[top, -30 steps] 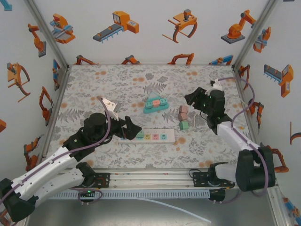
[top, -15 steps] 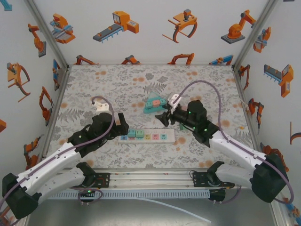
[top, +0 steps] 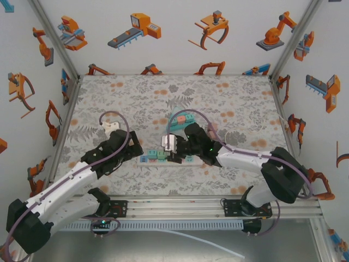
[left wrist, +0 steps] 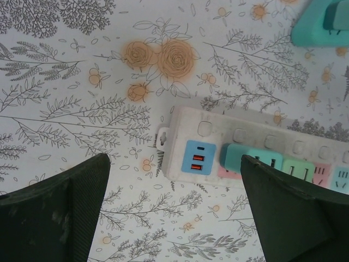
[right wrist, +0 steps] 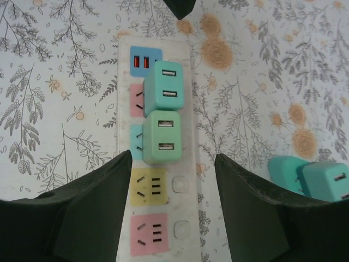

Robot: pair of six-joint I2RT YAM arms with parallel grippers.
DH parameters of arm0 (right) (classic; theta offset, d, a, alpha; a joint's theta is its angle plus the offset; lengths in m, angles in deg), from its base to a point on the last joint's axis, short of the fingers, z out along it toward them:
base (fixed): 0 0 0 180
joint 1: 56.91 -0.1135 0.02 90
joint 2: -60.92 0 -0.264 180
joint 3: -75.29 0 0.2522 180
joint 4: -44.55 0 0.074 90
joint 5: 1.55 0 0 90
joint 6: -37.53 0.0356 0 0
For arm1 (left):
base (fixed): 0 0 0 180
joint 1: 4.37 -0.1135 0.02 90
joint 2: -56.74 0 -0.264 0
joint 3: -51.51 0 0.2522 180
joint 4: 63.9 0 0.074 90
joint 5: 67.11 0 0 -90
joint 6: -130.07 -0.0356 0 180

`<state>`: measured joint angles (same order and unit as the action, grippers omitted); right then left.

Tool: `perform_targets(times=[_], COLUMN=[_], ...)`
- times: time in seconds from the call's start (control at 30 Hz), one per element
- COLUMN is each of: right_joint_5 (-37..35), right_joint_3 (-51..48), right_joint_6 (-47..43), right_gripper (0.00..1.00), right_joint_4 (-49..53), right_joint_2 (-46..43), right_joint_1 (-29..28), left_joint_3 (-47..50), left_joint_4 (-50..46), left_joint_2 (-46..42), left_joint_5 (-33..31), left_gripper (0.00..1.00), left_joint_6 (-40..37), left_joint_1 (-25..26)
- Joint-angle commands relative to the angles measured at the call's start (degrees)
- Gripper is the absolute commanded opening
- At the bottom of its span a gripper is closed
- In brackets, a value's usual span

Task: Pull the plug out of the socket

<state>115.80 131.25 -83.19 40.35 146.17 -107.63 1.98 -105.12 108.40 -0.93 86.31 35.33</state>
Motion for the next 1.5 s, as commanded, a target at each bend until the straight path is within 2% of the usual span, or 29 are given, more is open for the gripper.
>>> perform_targets(times=[0.0,0.33,0.57,0.83,0.93,1.07,1.47], right_joint_5=[1.3,1.2,1.4,2.6,2.6,2.7,2.2], right_joint_3=[1.9,2.0,2.2,2.2,2.3,2.2,2.0], right_joint_6=[-0.7,4.3,4.4,4.9,5.1,5.3,8.2], right_gripper=[0.59,0.53,0.47,0.36,0.35,0.34,0.31], right_joint_4=[-3.9,-10.8,-10.7,-10.7,-11.0,-11.0,-13.2], right_joint_2=[3.2,11.0,11.4,10.8,10.8,10.8,9.3], right_joint_1=[-0.5,-0.7,-0.7,-0.7,-0.7,-0.7,-0.7], left_joint_3=[1.2,3.0,4.2,3.9,3.8,3.4,3.2], left_joint_4=[-0.3,0.9,2.9,3.5,2.8,2.8,2.1], left_joint_2=[0.8,3.2,6.4,9.8,11.5,14.1,15.7], left_joint_5=[0.9,1.3,2.5,3.8,3.5,4.3,3.8], left_gripper=[0.97,0.97,0.97,0.97,0.99,0.92,0.81], left_joint_6=[1.5,1.5,1.8,1.4,1.7,2.0,2.2], left_joint_1=[-0.5,-0.6,-0.7,-0.8,-0.7,-0.8,-0.7])
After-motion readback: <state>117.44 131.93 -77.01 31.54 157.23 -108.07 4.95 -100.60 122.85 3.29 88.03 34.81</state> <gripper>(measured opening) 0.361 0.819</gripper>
